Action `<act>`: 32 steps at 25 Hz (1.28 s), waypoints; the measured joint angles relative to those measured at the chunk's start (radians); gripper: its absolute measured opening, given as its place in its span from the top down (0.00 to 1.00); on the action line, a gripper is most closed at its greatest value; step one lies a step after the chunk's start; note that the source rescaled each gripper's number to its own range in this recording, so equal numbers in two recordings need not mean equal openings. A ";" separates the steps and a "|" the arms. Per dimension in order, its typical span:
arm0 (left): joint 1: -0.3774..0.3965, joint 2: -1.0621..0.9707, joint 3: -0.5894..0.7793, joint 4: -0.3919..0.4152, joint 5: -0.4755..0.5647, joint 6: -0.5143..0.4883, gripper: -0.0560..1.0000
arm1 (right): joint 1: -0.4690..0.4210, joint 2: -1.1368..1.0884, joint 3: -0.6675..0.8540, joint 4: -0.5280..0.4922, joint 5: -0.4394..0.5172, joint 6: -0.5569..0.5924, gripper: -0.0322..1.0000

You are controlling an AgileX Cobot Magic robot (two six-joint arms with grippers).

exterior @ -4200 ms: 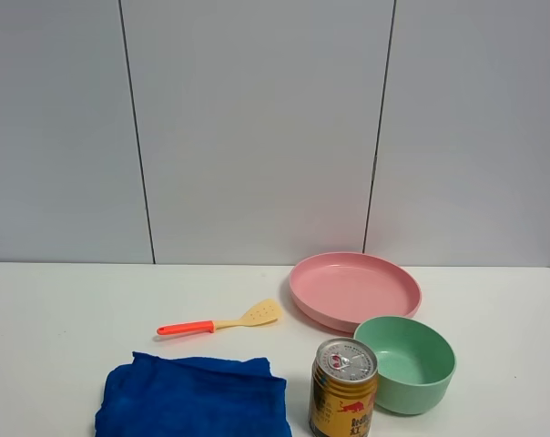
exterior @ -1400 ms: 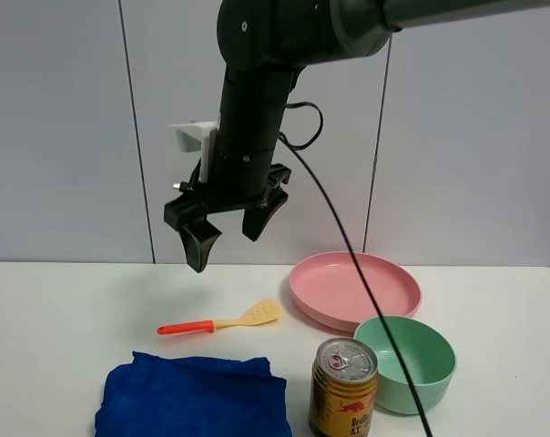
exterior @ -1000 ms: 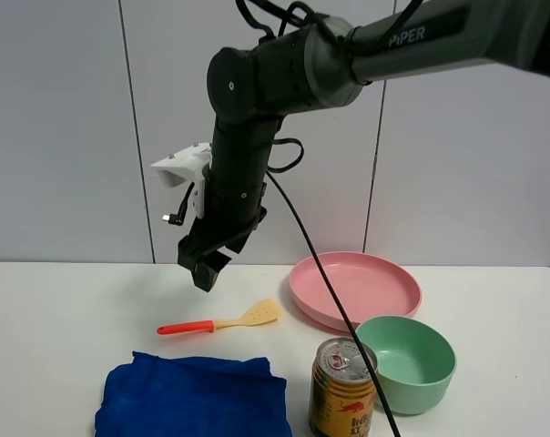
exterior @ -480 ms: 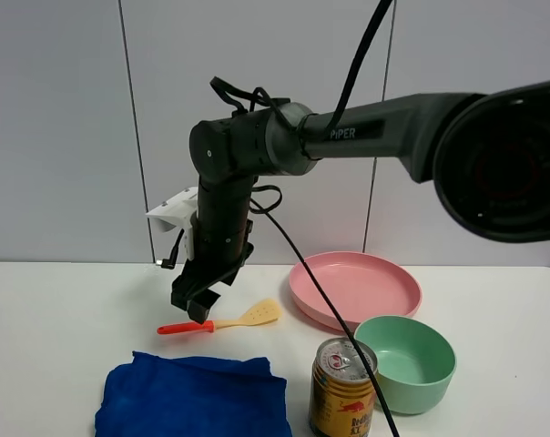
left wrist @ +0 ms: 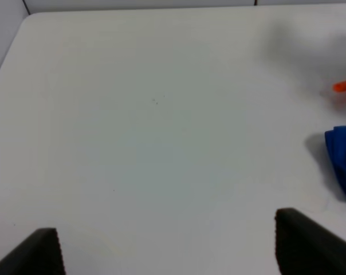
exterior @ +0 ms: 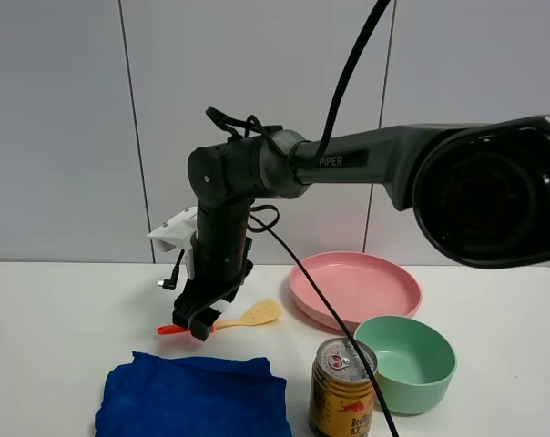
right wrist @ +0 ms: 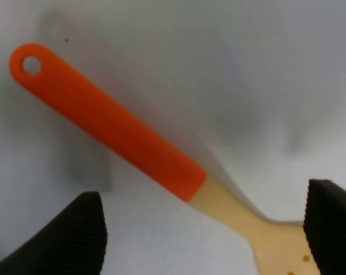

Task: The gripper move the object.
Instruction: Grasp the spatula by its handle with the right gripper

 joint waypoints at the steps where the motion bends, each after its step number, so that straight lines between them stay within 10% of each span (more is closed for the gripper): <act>1: 0.000 0.000 0.000 0.000 0.000 0.000 0.00 | 0.000 0.002 0.000 0.000 -0.006 0.000 0.19; 18: 0.000 0.000 0.000 0.000 0.000 0.000 0.00 | 0.000 0.033 -0.006 0.001 -0.050 0.052 0.34; 32: 0.000 0.000 0.000 0.000 0.000 -0.001 0.00 | 0.000 0.035 -0.006 0.001 -0.051 0.078 0.71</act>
